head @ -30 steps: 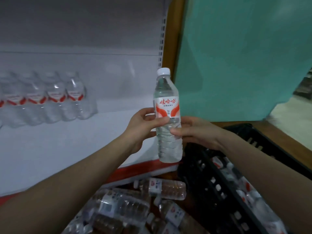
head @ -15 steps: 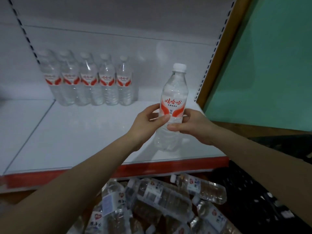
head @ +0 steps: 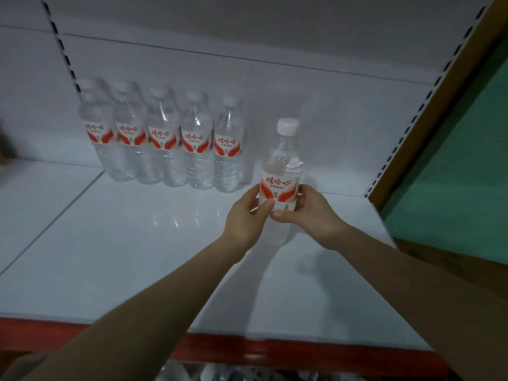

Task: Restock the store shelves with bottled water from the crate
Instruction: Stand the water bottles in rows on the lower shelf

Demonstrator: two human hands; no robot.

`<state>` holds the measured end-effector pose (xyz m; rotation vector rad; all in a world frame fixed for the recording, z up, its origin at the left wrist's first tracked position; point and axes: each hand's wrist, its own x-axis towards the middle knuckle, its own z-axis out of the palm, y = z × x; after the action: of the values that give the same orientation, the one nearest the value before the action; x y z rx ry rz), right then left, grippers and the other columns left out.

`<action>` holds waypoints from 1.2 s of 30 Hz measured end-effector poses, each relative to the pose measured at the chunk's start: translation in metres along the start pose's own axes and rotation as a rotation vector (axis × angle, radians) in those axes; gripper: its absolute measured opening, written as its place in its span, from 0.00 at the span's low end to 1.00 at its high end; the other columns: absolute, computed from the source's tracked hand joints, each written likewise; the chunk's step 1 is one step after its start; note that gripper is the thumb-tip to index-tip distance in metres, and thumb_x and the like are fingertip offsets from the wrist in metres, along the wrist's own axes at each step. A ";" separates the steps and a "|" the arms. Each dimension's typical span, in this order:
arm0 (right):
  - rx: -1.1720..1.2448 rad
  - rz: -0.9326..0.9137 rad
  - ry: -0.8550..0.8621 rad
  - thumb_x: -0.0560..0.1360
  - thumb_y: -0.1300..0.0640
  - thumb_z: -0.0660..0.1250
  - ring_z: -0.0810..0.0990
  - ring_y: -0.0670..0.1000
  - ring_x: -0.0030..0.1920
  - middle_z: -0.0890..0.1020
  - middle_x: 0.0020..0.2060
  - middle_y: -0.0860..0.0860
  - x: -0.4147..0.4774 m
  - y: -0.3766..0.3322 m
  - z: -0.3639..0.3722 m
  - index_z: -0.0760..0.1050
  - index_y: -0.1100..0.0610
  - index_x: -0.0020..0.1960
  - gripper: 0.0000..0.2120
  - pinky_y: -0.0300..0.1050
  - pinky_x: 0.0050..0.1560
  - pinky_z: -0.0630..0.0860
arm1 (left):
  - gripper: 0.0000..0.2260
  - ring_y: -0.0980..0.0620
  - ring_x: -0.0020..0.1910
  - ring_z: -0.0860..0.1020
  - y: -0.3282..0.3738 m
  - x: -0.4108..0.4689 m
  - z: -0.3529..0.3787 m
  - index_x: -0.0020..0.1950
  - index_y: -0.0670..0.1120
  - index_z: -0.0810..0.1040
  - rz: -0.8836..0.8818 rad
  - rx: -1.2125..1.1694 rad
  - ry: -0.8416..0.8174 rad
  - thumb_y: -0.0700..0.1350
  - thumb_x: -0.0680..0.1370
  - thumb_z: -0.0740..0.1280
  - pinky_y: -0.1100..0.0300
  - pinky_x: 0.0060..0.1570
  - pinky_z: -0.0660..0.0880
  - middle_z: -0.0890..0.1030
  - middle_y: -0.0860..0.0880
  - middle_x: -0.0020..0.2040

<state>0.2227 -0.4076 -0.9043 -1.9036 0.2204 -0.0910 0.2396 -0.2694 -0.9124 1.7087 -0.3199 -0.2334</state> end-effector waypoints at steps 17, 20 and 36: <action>-0.041 -0.113 -0.097 0.70 0.63 0.73 0.77 0.51 0.59 0.77 0.60 0.53 0.127 0.017 0.012 0.66 0.60 0.66 0.28 0.45 0.60 0.74 | 0.24 0.42 0.45 0.81 -0.034 0.115 -0.001 0.51 0.35 0.75 -0.397 0.032 0.351 0.58 0.73 0.68 0.55 0.43 0.77 0.79 0.40 0.45; -0.097 -0.081 -0.147 0.71 0.60 0.72 0.74 0.50 0.59 0.75 0.59 0.50 0.137 0.013 0.009 0.63 0.57 0.68 0.29 0.44 0.55 0.72 | 0.25 0.43 0.47 0.80 -0.034 0.125 0.001 0.56 0.36 0.73 -0.426 -0.037 0.361 0.56 0.73 0.69 0.54 0.46 0.78 0.79 0.40 0.48; -0.190 -0.037 -0.062 0.72 0.59 0.71 0.73 0.54 0.64 0.74 0.63 0.53 0.166 0.011 0.025 0.63 0.58 0.68 0.28 0.55 0.64 0.72 | 0.23 0.42 0.53 0.78 -0.041 0.144 0.007 0.58 0.36 0.75 -0.393 -0.046 0.451 0.56 0.77 0.64 0.57 0.45 0.72 0.80 0.40 0.53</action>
<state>0.3886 -0.4205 -0.9306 -2.0968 0.1562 -0.0374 0.3759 -0.3186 -0.9504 1.7129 0.3549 -0.1330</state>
